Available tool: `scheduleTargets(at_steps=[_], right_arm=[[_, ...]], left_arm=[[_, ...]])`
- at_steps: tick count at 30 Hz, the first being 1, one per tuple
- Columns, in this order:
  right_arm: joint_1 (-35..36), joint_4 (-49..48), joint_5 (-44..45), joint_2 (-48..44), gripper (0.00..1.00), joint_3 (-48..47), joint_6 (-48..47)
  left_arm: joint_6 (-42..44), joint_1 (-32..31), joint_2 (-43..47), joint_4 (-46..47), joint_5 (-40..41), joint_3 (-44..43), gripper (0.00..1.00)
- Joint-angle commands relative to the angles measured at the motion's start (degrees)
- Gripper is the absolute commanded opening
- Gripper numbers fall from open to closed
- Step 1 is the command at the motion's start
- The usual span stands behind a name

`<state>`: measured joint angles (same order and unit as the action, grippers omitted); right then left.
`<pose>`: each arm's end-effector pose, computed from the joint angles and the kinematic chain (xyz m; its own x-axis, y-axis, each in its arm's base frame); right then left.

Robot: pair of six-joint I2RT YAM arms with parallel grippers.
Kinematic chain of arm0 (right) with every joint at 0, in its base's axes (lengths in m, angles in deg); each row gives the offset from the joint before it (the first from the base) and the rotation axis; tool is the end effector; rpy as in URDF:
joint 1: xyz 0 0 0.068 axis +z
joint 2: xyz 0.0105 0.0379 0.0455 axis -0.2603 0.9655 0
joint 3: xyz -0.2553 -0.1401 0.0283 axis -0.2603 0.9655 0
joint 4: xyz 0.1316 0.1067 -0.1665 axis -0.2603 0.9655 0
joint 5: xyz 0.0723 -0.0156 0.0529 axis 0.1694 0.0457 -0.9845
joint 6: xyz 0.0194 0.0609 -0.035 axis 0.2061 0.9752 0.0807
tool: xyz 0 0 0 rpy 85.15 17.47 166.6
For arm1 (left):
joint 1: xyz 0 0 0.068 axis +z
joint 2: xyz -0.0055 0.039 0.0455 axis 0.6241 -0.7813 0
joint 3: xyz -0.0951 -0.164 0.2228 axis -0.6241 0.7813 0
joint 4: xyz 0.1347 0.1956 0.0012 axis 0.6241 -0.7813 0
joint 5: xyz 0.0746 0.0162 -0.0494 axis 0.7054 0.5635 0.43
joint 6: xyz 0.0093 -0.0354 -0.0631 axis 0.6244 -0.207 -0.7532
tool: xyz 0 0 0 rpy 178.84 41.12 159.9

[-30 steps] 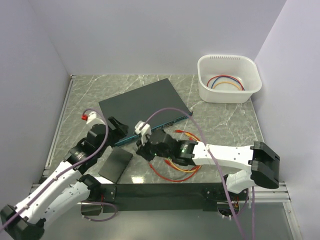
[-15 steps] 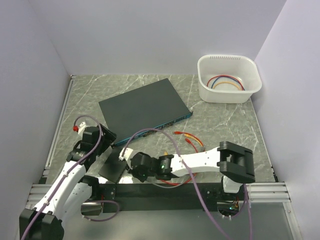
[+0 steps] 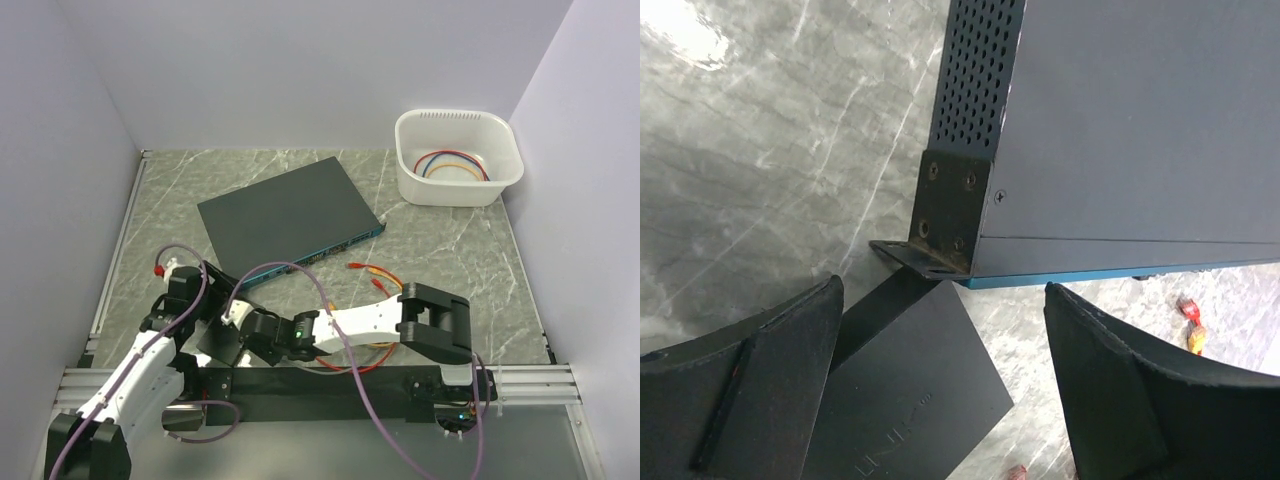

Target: Insert the plug into the switch port

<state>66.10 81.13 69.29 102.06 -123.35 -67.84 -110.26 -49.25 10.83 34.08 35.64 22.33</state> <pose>0.0681 0.3924 0.1830 -0.3421 -0.6795 -0.6491 -0.9151 0.3977 0.0660 0.1260 -0.0214 0.1650 -0.4663 -0.7908 -0.3966 -0.4888 0.6039 -0.6296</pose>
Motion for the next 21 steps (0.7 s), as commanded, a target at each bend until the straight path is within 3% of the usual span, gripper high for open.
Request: scheduleTargets(at_steps=[1, 21], right_arm=[[-0.1, 1.7, 1.5, 1.9, 0.0, -4.5, -0.3], [-1.2, 2.8, 3.3, 5.4, 0.0, -8.7, 0.8]], left_arm=[[-0.9, 0.4, 0.1, 4.7, -2.6, 0.8, 0.86], [-1.3, 0.4, 3.1, 6.6, -4.6, 5.5, 0.83]])
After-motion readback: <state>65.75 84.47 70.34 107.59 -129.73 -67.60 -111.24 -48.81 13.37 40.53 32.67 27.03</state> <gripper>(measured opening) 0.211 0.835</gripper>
